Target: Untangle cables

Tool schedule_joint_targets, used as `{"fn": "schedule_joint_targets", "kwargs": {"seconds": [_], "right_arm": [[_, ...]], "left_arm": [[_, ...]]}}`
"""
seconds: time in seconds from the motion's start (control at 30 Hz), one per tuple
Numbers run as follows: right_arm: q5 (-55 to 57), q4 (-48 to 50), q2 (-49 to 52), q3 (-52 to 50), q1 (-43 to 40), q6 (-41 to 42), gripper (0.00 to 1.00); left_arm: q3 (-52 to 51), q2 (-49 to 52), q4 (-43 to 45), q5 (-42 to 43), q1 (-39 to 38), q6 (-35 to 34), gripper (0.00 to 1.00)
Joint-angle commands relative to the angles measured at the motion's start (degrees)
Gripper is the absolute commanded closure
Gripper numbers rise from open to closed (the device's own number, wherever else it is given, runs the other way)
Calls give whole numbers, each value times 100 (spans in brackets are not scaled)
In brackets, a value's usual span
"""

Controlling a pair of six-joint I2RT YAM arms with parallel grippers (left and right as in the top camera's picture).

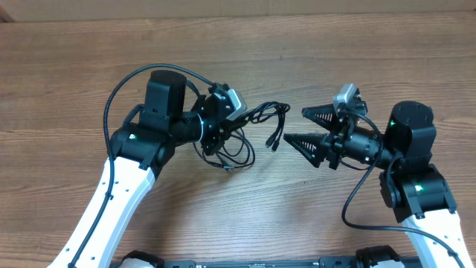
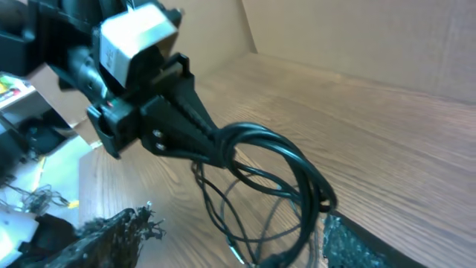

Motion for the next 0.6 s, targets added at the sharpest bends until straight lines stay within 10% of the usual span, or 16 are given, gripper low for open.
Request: {"fn": "schedule_joint_targets", "kwargs": {"seconds": [0.0,0.57], "right_arm": [[223,-87,-9,37,33,-684,30],[466,-201,-9,37,33,-2903,32]], "left_arm": [[92,-94,2,461,-9,2,96],[92,-94,-1329,1021,-11,2743,96]]}}
